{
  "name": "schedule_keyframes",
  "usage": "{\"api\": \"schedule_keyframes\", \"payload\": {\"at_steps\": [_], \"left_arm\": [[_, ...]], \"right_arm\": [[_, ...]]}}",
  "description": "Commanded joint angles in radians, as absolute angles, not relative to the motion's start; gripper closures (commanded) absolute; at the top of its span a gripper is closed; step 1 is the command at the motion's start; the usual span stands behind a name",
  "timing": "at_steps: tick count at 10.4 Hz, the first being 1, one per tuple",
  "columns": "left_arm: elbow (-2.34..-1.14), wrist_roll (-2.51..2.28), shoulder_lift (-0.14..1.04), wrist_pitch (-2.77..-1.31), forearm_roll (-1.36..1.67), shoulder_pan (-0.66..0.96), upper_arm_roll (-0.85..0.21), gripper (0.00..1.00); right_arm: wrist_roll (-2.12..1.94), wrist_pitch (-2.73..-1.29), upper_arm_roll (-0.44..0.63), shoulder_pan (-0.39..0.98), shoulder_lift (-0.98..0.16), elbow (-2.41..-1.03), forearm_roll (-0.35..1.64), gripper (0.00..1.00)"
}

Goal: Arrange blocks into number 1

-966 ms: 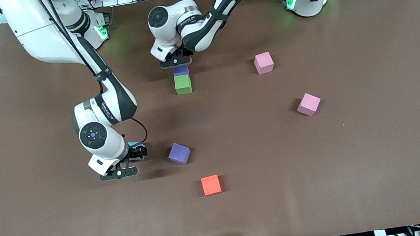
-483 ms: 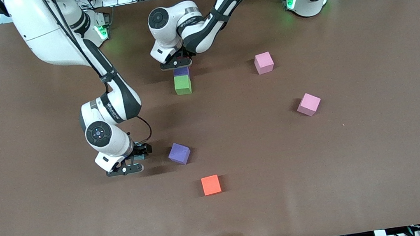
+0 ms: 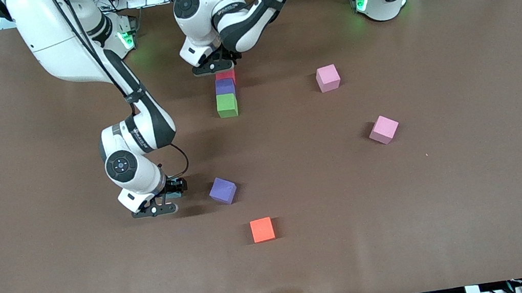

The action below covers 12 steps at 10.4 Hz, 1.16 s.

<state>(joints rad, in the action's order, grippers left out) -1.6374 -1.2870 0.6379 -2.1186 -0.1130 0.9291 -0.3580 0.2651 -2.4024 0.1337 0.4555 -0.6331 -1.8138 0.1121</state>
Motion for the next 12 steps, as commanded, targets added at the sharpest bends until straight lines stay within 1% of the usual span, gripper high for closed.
{"api": "schedule_keyframes", "payload": {"at_steps": [1, 3, 4, 6, 7, 8, 9, 11, 12], "left_arm": [[-1.652, -1.313, 0.579, -2.07, -0.129, 0.905, -0.335, 0.0], [-1.658, -1.313, 0.54, -2.022, -0.13, 0.771, -0.322, 0.0], [-1.658, -1.315, 0.537, -1.996, -0.13, 0.688, -0.322, 0.0], [-1.683, -1.299, 0.522, -1.996, -0.133, 0.49, -0.324, 0.0], [-1.692, -1.293, 0.519, -2.003, -0.133, 0.416, -0.324, 0.0], [-1.712, -1.293, 0.508, -2.02, -0.15, 0.338, -0.325, 0.0], [-1.75, -1.293, 0.48, -2.04, -0.153, 0.287, -0.327, 0.0], [-1.906, -1.296, 0.37, -2.13, -0.153, 0.189, -0.325, 0.0], [-1.989, -1.304, 0.307, -2.185, -0.153, 0.146, -0.325, 0.0]], "right_arm": [[0.259, -2.413, 0.135, 0.457, -0.6, -1.838, 0.155, 0.42], [0.268, -2.411, 0.135, 0.463, -0.556, -1.842, 0.186, 0.42], [0.282, -2.417, 0.135, 0.483, -0.517, -1.873, 0.195, 0.42], [0.346, -2.457, 0.135, 0.517, -0.431, -1.972, 0.213, 0.41], [0.379, -2.457, 0.133, 0.552, -0.41, -2.003, 0.215, 0.41], [0.441, -2.459, 0.133, 0.618, -0.4, -2.023, 0.215, 0.41], [0.513, -2.468, 0.135, 0.697, -0.397, -2.042, 0.212, 0.41], [0.641, -2.537, 0.135, 0.814, -0.409, -2.074, 0.212, 0.4], [0.685, -2.54, 0.135, 0.843, -0.414, -2.075, 0.212, 0.41]]}}
